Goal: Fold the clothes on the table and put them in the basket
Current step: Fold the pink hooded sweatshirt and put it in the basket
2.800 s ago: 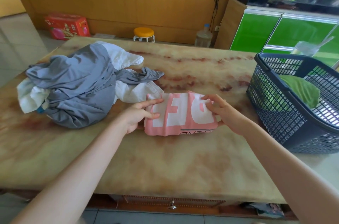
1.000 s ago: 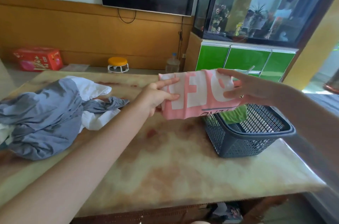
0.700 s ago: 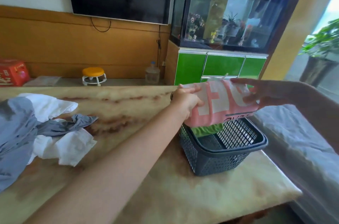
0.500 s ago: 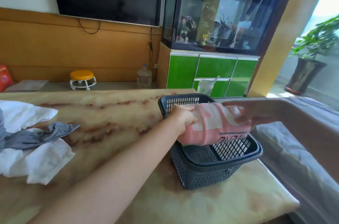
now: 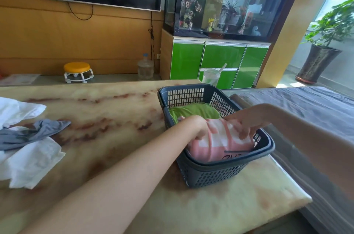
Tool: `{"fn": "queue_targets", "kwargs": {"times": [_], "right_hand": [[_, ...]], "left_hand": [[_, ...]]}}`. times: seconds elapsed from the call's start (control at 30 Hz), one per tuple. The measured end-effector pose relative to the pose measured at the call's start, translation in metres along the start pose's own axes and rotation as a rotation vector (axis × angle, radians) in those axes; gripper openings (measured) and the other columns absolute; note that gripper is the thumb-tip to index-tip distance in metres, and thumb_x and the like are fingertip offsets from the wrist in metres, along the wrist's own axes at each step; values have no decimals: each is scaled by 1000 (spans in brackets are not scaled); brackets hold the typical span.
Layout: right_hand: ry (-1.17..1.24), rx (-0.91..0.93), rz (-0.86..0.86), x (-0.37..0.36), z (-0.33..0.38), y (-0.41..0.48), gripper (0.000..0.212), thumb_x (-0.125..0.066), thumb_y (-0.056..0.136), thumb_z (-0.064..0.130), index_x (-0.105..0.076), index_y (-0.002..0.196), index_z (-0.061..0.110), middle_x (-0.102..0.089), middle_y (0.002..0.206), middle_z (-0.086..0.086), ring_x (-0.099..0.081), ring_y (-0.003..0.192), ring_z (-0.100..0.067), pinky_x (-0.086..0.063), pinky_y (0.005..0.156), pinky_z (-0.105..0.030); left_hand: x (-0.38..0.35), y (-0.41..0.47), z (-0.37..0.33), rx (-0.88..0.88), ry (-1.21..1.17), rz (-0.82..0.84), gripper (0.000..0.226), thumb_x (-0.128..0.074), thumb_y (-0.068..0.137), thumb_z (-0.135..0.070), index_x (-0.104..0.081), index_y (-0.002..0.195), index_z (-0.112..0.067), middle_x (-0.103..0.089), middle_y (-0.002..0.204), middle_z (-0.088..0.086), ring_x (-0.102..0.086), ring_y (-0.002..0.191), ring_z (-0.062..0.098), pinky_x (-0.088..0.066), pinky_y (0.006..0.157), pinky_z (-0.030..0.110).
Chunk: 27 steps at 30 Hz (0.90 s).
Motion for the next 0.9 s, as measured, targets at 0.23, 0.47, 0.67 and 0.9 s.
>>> {"fn": "queue_targets", "kwargs": {"times": [0.23,0.47,0.67,0.9], "right_hand": [[-99,-23,-32,-15,-2,25,80,-58,76,-22,-38,142,18,-41,139,-5,-43,126,-32,-50,94,-51],[-407,-19,-52,-24,-8,47,78,-73,73,-5,-37,139,18,-49,130,-3,-46,124,-29,-48,99,-41],[-669,-80,-57,-17,-6,71,81,-80,72,17,-39,142,13,-49,140,-7,-47,127,-28,-42,106,-39],[-829,55,-275,-14,7,43,96,-81,70,27,-26,149,34,-9,156,-1,-13,143,-28,-20,117,-48]], "left_hand": [[-20,8,2,78,97,169,53,-46,98,-10,-27,146,-2,-32,151,13,-38,134,32,-35,106,41],[-29,-2,-7,39,358,286,44,-39,102,-14,-32,142,2,-34,149,12,-38,134,24,-37,99,29],[-40,28,-4,-15,340,204,39,-42,99,-13,-44,136,-1,-49,135,8,-47,126,19,-42,80,25],[-32,26,8,134,453,81,71,-47,98,-26,-3,151,-11,-3,157,16,-9,143,36,-14,114,45]]}}
Point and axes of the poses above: each hand's wrist, its own y-axis towards the middle knuckle, its own x-axis out of the back of the hand, z = x × y, the point moved 5 cm from there along y, towards the middle knuckle
